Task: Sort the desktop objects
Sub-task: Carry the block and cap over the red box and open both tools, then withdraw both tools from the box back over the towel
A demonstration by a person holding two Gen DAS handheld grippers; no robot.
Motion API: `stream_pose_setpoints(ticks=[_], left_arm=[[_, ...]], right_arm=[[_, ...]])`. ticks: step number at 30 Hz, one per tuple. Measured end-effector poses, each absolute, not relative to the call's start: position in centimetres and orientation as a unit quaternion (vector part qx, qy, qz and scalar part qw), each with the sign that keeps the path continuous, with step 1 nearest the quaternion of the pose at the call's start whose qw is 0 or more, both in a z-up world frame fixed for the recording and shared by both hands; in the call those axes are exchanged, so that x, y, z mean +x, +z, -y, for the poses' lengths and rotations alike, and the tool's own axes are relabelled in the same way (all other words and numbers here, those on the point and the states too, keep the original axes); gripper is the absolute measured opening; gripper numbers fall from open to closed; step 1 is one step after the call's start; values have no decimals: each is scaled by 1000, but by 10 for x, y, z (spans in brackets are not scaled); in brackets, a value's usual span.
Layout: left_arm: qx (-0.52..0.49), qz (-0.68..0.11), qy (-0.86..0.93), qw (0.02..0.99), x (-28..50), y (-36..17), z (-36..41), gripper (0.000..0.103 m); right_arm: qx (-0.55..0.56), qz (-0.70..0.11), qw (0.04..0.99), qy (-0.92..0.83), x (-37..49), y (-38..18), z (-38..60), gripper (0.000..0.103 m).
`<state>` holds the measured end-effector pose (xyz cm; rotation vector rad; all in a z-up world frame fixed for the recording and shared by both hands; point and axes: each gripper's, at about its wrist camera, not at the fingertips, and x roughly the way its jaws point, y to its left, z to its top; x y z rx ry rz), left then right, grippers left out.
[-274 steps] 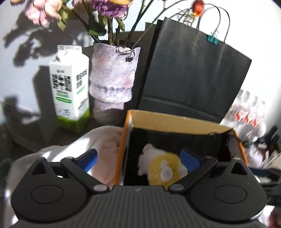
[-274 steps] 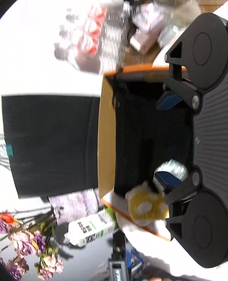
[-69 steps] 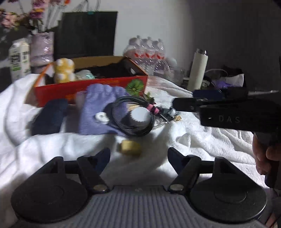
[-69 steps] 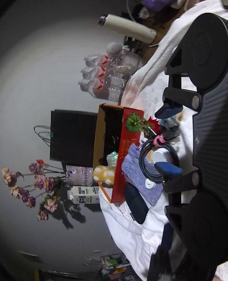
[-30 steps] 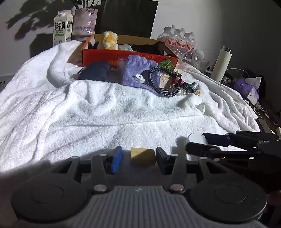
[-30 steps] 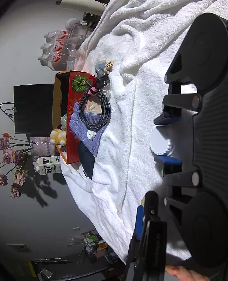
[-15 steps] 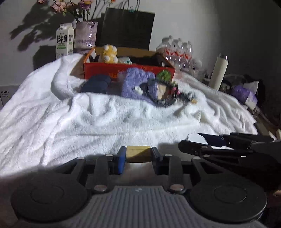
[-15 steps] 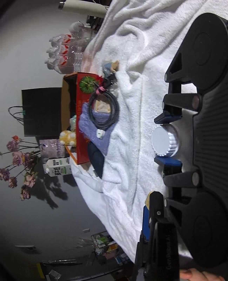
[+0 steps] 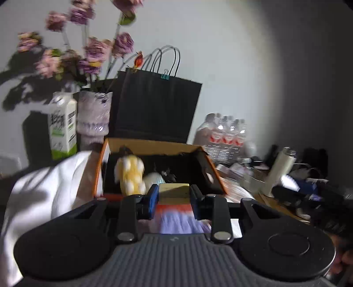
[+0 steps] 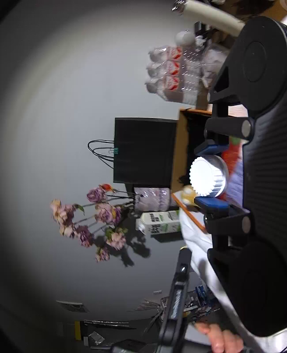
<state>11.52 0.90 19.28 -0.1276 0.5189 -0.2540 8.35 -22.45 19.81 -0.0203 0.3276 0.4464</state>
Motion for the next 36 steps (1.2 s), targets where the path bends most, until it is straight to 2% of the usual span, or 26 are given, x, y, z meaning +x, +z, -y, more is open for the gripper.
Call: stream_pose_setpoints(ticks=[5,10,13,14,15,16,17,19,21,23,25,33,36], left_arm=[[-72,-294,-83,949,252,170,-7,31],[-8,-336,-53,940,362,128,18,31],[-10,-364,-37,931,405,107,26,31],[-12,-373,-42,927,412,103,28,33],[-10,-377,-45,925,417,100,28,40],[-8,-373,-42,927,418,99,29,49],[-4,-364,-43,930,416,100,29,51],[-6,-354,-44,934,413,103,23,64],[-18,-359,-38,933,407,110,13,67],[-34,-363,-35,930,398,119,2,69],[-45,-377,-27,925,385,130,-5,76],[-55,-407,-49,910,279,158,-18,81],[-45,-408,-52,910,225,161,-25,81]], right_arm=[[-12,-220,956,195,223,190,208,39],[-45,-294,943,152,327,139,183,39],[-51,-322,936,131,369,111,177,39],[-51,-329,934,129,381,103,176,39],[-53,-336,932,124,391,95,176,39],[-53,-342,931,117,400,89,175,39],[-52,-348,930,110,408,86,175,40],[-38,-351,930,105,415,83,178,51],[-14,-342,933,113,411,88,184,56],[-1,-343,932,116,401,97,188,56],[-3,-341,933,117,387,111,190,57],[27,-346,926,152,288,158,202,77],[34,-349,919,178,240,166,210,77]])
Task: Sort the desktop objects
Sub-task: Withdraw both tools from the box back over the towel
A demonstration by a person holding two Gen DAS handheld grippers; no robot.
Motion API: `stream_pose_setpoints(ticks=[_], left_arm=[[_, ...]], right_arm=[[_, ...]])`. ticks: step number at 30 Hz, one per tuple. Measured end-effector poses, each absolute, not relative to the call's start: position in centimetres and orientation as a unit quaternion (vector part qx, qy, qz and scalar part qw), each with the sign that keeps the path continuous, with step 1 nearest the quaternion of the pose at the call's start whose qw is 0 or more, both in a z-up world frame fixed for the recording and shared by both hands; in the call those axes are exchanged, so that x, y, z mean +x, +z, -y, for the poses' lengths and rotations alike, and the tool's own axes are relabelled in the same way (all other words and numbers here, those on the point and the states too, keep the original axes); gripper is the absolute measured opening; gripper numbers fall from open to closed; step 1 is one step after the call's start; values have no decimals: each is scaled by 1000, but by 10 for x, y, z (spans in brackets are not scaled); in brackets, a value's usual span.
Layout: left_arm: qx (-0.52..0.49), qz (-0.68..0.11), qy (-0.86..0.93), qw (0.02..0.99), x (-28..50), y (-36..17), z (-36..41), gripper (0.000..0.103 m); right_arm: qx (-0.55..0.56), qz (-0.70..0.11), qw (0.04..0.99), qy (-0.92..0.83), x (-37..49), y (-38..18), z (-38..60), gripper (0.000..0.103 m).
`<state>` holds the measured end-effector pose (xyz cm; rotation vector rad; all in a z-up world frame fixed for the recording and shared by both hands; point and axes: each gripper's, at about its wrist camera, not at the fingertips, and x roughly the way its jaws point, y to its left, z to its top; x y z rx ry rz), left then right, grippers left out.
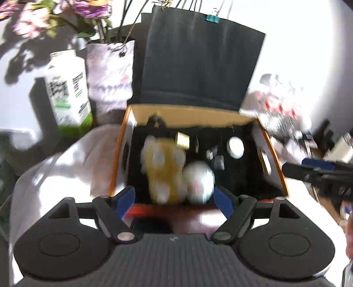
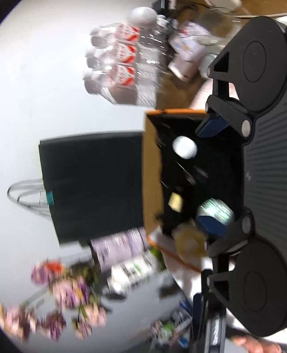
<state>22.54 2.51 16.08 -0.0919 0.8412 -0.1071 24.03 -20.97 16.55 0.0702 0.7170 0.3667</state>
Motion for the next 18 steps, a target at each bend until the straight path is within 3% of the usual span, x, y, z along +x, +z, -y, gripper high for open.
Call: stream_pose_setpoints(ticks=[5,7,9,14,18], left_arm=[[-49,-391,-44,918,134,168,-40,86],[-50,-374,-46,925,94,171,-45,96],[-43,-347,-55,935,54,172,-47,97],[2,-277,-58,959,-33,162,-37,103],[-19,-238,-61,969,-85,137,-33,103]], right_arm=[[41,-329,920,207,147,175,219,79],[43,-315,922,221,108,178,223,80],[53,-300,923,234,71,178,229,87],[41,-275,932,232,-13,162,237,88],[20,-248,951,185,-67,127,232,90]])
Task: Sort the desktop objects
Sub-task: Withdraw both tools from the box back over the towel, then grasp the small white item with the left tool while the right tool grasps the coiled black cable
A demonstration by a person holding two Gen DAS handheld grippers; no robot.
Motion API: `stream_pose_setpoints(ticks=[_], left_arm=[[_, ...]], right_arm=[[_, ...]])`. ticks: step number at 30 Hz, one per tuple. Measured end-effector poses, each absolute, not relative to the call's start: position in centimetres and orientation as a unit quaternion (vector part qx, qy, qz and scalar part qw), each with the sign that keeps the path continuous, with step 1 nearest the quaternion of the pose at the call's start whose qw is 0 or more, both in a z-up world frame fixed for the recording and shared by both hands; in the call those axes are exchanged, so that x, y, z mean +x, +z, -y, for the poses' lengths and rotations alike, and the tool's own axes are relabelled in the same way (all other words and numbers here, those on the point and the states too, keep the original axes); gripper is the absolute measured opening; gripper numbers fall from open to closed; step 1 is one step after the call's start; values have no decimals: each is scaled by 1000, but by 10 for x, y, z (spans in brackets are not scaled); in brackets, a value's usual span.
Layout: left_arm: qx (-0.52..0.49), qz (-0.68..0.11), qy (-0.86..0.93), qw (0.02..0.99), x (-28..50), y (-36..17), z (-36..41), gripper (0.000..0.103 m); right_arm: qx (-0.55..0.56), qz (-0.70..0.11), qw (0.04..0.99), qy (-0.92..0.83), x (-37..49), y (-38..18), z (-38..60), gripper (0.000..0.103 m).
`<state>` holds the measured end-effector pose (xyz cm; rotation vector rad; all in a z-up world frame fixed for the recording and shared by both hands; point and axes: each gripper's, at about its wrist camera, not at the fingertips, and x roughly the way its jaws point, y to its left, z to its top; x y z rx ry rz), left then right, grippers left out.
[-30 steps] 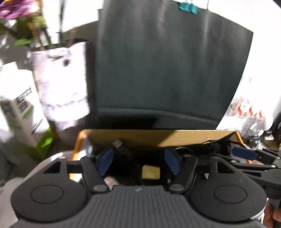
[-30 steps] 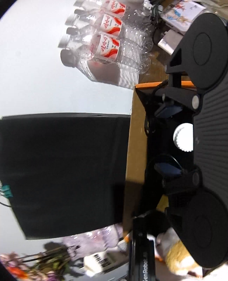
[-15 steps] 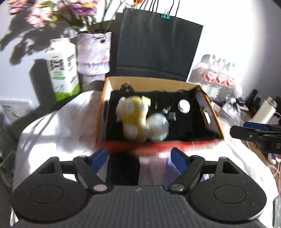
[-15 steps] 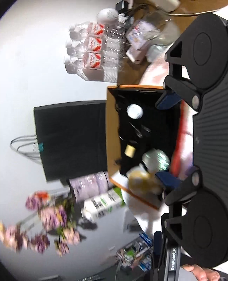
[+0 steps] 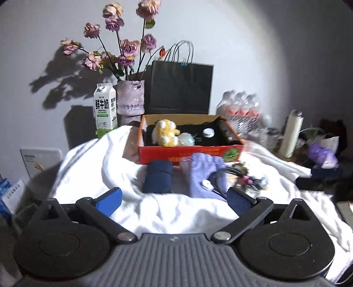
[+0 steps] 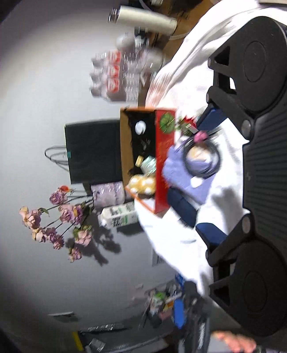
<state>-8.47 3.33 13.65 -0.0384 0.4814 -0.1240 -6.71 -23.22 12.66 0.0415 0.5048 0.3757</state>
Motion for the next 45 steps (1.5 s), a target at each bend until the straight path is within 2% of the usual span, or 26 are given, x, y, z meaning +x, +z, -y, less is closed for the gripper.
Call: stream_pose_setpoints(ticks=[5,8,11,16,19,20,24,26,28,30,35,37,38,39,43,45], left_arm=[[-57,-229,-41,971,-128,87,-20,103],[-69,-237,-26,969,-142,64,-18,103],[-55,-262,-23,963,-140,53,-16,103],[-61,-261,-19,963,-132,50,-15,103],[-48,-255,-32,965,-118,50,-10,103],[-39,-250,-39,967,-112,51,-8,102],[-6,-228,-68,971,-74,60,-1,86],[11,-225,-88,970,-49,61,5,76],[31,-230,-108,967,-22,58,13,59],[52,-247,-125,960,4,52,22,51],[70,-266,-164,948,55,39,34,50],[75,-272,-178,942,70,36,38,49],[83,-274,-185,940,76,34,41,50],[93,-277,-187,938,81,32,45,50],[95,-290,-183,935,98,24,50,48],[92,-302,-177,932,104,20,53,41]], right_arm=[[19,-220,964,145,-110,74,224,90],[30,-234,960,153,-118,52,224,90],[22,-243,957,156,-118,44,224,90],[25,-232,961,149,-112,44,227,89],[12,-232,962,144,-100,45,229,86],[9,-234,962,143,-93,46,229,81],[3,-231,963,141,-54,56,231,56],[4,-230,963,138,-25,59,230,52],[18,-239,961,140,8,57,230,47],[36,-262,954,140,43,51,229,40],[48,-303,942,135,102,28,222,37],[53,-318,936,138,113,19,220,33],[62,-319,935,142,114,17,222,27],[73,-310,937,142,110,17,225,21],[71,-251,957,125,88,36,237,19],[92,-228,962,122,81,44,248,19]])
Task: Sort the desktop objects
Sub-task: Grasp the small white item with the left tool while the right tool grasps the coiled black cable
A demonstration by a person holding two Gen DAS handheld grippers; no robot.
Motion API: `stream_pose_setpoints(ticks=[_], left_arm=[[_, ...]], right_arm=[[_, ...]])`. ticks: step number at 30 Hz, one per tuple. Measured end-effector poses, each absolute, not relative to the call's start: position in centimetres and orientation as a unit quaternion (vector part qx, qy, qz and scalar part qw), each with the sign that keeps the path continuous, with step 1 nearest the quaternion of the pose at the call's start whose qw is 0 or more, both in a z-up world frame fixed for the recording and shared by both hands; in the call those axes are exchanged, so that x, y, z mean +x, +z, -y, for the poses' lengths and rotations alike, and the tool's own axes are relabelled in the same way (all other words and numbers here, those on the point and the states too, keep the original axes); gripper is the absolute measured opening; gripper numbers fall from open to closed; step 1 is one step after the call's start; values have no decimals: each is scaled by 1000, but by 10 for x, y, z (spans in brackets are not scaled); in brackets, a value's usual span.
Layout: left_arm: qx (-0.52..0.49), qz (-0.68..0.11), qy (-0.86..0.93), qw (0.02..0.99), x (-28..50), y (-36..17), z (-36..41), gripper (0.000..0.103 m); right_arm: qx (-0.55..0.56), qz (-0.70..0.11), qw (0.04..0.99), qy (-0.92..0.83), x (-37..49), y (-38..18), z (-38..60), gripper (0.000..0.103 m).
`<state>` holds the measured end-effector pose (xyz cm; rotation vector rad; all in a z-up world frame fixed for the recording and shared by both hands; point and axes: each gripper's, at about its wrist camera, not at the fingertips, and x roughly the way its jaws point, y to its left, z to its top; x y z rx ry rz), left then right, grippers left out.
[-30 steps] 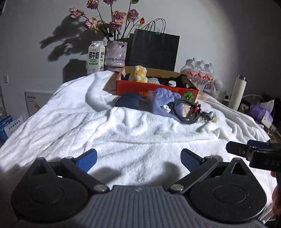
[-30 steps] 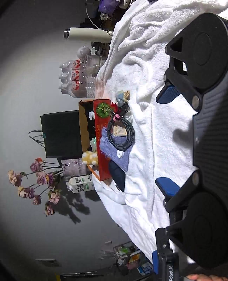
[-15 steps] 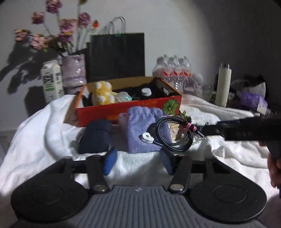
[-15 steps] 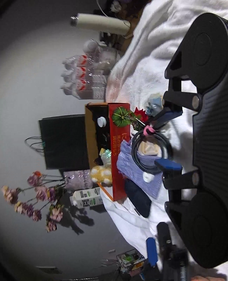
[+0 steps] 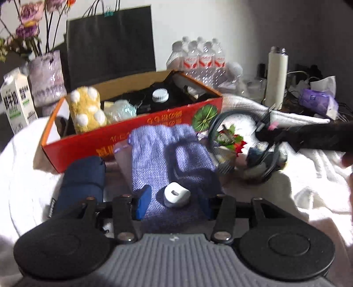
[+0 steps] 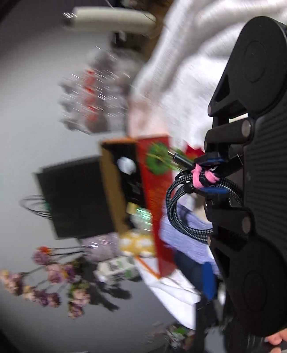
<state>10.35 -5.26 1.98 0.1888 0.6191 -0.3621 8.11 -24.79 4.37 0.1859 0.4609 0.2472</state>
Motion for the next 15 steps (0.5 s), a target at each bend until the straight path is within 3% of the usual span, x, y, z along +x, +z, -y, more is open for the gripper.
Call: stream_pose_setpoints(ticks=[2,15], left_arm=[[102,-312,-179,927,107,16,60,29],[-14,-264,-129,956,22,74,23,29]], right_arm=[[121,-218,960,129,82,44,259,19],[124,-245,947,164,63,40,258,19]])
